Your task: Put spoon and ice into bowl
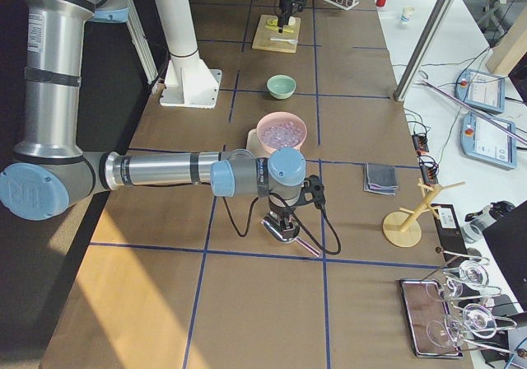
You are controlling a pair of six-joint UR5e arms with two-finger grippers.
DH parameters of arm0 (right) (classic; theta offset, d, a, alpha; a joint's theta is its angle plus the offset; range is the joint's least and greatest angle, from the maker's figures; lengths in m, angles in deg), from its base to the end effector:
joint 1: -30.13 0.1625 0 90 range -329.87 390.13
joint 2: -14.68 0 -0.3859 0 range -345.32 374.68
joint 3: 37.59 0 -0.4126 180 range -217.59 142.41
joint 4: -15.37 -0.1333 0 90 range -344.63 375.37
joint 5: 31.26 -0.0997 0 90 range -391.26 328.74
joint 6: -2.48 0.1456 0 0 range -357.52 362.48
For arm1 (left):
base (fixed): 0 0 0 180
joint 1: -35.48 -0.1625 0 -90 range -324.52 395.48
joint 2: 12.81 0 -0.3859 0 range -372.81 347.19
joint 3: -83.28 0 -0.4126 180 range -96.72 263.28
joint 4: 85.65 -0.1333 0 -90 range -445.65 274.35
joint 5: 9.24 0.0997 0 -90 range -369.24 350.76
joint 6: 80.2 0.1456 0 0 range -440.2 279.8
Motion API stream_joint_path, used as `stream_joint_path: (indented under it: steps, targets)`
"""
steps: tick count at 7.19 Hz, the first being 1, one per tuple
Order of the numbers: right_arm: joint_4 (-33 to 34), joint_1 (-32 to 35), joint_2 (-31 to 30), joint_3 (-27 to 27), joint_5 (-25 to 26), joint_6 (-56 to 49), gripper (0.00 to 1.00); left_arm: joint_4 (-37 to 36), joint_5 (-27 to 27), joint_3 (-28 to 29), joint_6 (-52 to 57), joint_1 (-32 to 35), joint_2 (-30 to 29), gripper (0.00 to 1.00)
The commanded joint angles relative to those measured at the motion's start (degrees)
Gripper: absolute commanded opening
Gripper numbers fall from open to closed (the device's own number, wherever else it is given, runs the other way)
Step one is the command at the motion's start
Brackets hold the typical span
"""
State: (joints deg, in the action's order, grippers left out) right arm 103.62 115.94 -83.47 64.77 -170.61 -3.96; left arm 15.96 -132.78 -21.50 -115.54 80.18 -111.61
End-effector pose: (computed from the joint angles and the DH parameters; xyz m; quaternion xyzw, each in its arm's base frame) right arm -0.0113 -0.4662 0.5982 0.0554 -0.4159 -0.1057 0.9015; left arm 0.3812 -0.4516 0.4205 0.0427 0.3970 0.1661 0.9017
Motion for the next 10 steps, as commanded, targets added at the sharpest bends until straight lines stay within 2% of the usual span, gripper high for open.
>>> stream_joint_path:
  steps: [1, 2, 6, 7, 8, 9, 10]
  targets:
    - [-0.1, 0.0, 0.0, -0.1, -0.4, 0.0, 1.00, -0.3, 1.1, 3.0, -0.5, -1.2, -1.7, 0.96]
    - [-0.1, 0.0, 0.0, -0.1, -0.4, 0.0, 1.00, -0.2, 3.8, 4.3, -0.9, -1.3, -2.2, 0.96]
    - [-0.1, -0.1, -0.1, -0.2, -1.2, -0.1, 1.00, -0.1, 4.3, 5.6, -1.1, -3.4, -3.6, 0.89]
    - [0.0, -0.1, -0.1, -0.2, -1.1, -0.1, 1.00, 0.0, 4.2, 5.5, -1.1, -3.5, -3.6, 0.75]
    - [-0.1, -0.1, -0.1, -0.1, -1.2, -0.1, 1.00, -0.1, 4.2, 5.5, -1.0, -3.5, -3.4, 0.44]
    - [-0.1, -0.1, -0.1, -0.1, -1.4, -0.1, 1.00, 0.0, 3.8, 5.5, -1.1, -3.4, -3.2, 0.19]
    - [-0.1, -0.1, -0.1, -0.2, -1.4, -0.1, 1.00, 0.0, 3.7, 5.5, -1.1, -3.3, -3.2, 0.04]
